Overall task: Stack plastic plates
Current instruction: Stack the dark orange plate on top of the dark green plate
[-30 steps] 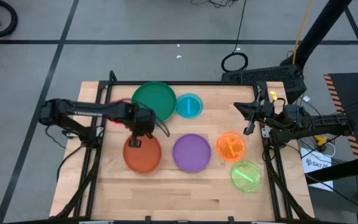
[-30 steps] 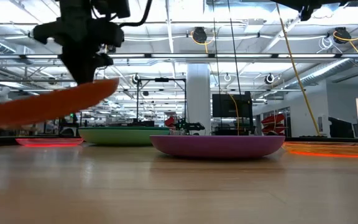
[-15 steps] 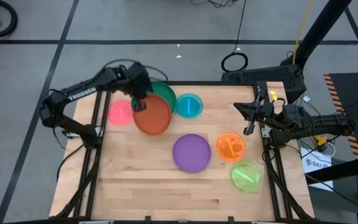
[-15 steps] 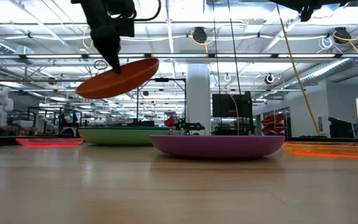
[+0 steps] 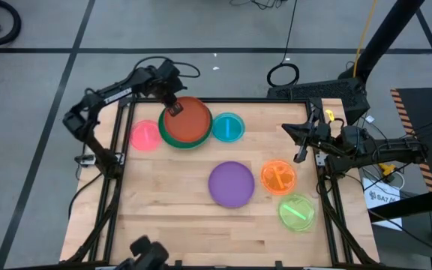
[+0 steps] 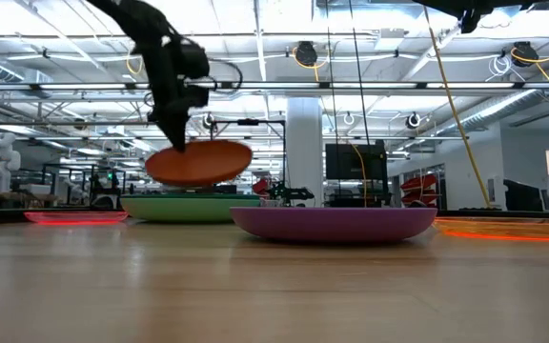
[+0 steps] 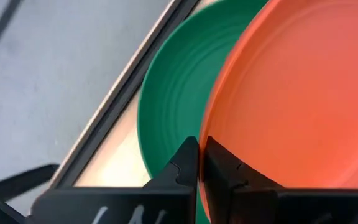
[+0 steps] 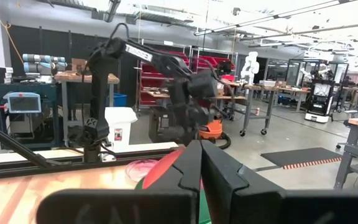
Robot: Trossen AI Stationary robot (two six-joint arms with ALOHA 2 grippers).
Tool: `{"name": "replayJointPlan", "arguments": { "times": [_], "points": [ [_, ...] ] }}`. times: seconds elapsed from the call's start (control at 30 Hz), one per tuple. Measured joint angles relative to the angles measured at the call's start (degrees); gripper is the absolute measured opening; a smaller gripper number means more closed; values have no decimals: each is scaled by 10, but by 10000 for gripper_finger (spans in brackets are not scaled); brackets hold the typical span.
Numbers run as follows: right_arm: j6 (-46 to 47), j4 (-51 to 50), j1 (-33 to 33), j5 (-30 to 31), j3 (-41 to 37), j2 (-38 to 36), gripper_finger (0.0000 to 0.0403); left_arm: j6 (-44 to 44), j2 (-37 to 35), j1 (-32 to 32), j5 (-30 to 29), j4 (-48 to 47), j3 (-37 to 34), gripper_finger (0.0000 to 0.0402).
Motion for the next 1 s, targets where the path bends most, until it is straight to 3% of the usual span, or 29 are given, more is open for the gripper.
{"name": "replayJointPlan", "arguments": {
  "times": [0.37,0.6,0.9,1.0],
  "points": [
    [-4,0,0,0,0,0,6,-5,76,20,-2,2,0,14],
    [-6,0,0,0,0,0,6,-5,77,20,-5,5,0,47],
    [-7,0,0,0,0,0,6,-2,77,15,-6,13,0,52],
    [-9,0,0,0,0,0,6,13,77,2,24,12,0,52]
  ]
}}
